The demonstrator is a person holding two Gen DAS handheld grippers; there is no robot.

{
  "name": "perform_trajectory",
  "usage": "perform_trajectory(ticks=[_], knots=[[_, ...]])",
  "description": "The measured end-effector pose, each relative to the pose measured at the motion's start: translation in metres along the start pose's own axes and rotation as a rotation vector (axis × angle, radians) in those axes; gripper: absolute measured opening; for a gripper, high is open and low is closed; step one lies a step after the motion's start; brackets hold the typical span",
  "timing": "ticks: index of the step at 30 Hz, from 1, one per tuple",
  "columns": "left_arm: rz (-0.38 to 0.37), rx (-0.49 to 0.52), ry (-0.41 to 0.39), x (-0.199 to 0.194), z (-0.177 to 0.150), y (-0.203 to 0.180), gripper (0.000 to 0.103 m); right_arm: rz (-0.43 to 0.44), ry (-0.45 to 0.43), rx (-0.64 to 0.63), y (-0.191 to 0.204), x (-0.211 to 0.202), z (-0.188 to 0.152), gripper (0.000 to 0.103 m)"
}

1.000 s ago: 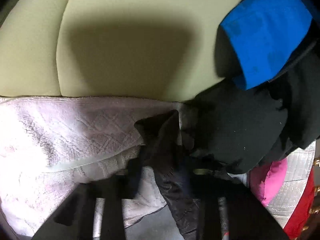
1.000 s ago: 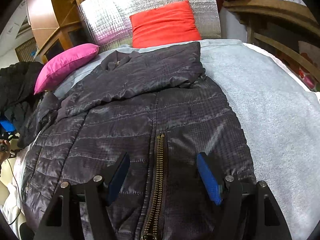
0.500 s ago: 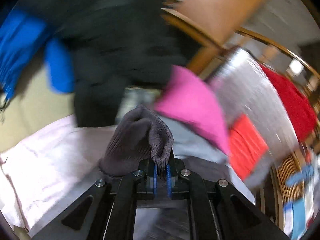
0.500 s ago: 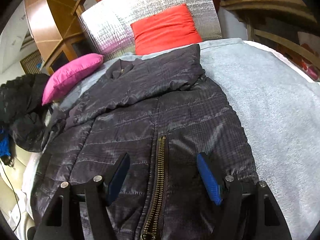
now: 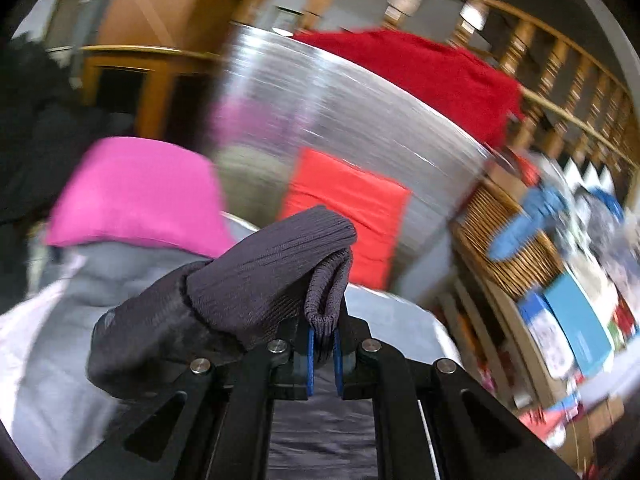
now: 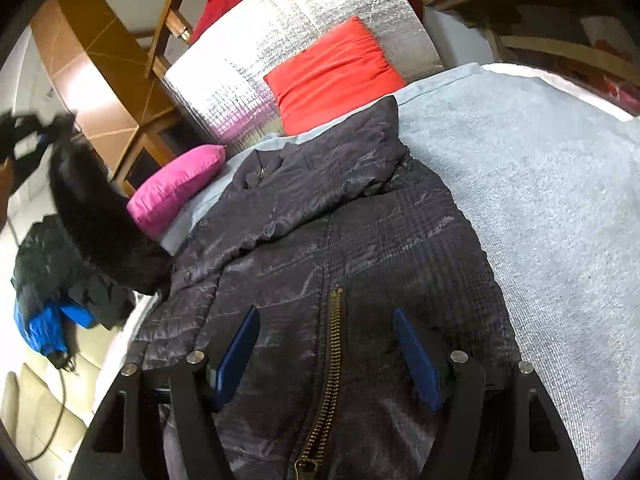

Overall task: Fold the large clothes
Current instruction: 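Fold the held sleeve across the jacket body with the left tool and release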

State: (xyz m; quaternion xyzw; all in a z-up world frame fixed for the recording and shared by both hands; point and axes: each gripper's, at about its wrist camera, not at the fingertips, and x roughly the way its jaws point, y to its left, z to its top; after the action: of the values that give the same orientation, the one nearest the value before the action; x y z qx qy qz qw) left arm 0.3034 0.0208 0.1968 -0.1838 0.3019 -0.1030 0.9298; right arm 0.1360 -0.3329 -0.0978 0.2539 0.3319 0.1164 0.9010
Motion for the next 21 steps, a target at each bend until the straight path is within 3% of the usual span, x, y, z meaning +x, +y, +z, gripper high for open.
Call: perform_trajectory(ticks=[2, 3, 4, 5, 6, 10, 15, 16, 21], knots=[[-0.047, 0.058, 0.072, 0.031, -0.021, -0.036, 0.008, 0.011, -0.003, 0.021, -0.002, -0.001, 0.002, 0.073], [-0.062, 0.063, 0.103, 0.042, -0.031, -0.048, 0.015, 0.015, -0.002, 0.026, -0.004, -0.001, 0.003, 0.073], [-0.08, 0.072, 0.149, 0.057, -0.041, -0.055, 0.026, 0.018, -0.002, 0.032, -0.005, -0.001, 0.004, 0.073], [-0.092, 0.084, 0.197, 0.07, -0.051, -0.059, 0.057, 0.02, -0.001, 0.036, -0.005, 0.0, 0.004, 0.073], [-0.096, 0.085, 0.22, 0.073, -0.06, -0.061, 0.074, 0.021, -0.001, 0.04, -0.005, -0.001, 0.004, 0.073], [-0.032, 0.091, 0.254, 0.083, -0.091, -0.029, 0.076, 0.027, -0.005, 0.059, -0.008, -0.002, 0.005, 0.075], [0.117, -0.029, 0.252, 0.075, -0.12, 0.065, 0.081, 0.037, -0.018, 0.076, -0.011, -0.006, 0.005, 0.075], [0.194, -0.057, 0.253, 0.072, -0.13, 0.099, 0.081, 0.049, -0.019, 0.085, -0.012, -0.009, 0.005, 0.075], [0.343, -0.179, 0.272, 0.068, -0.172, 0.193, 0.081, 0.165, 0.028, 0.233, -0.02, -0.007, 0.016, 0.075]])
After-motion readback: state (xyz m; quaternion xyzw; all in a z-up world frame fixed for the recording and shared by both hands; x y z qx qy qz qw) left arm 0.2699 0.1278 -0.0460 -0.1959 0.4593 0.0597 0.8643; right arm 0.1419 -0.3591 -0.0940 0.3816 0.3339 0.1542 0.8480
